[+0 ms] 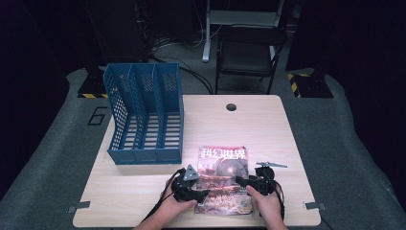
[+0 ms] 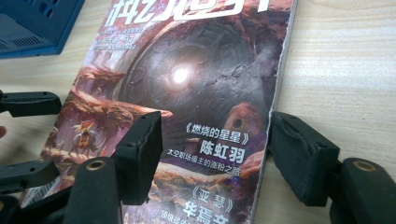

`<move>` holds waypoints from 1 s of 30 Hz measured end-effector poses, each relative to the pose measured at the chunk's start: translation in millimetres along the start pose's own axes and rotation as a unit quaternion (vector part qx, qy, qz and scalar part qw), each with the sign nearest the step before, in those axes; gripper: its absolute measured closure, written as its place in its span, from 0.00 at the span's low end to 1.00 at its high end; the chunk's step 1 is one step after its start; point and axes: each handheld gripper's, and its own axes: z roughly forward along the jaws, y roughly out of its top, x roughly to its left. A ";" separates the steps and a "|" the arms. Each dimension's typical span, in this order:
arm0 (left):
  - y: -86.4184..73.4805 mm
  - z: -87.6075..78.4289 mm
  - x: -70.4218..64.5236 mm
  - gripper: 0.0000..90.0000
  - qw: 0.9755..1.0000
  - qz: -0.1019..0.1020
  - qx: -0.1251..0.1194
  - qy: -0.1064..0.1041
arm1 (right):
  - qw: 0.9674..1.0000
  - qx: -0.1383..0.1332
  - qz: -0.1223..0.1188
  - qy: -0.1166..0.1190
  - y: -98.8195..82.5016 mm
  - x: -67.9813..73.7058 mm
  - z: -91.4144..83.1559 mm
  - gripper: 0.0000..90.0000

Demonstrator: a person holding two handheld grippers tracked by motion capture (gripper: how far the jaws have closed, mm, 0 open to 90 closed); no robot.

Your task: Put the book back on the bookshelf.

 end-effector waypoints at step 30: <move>-5.4 -0.5 1.1 0.32 1.000 0.008 -0.017 -0.005 | 0.992 -0.063 0.010 0.109 8.0 5.3 -22.8 0.46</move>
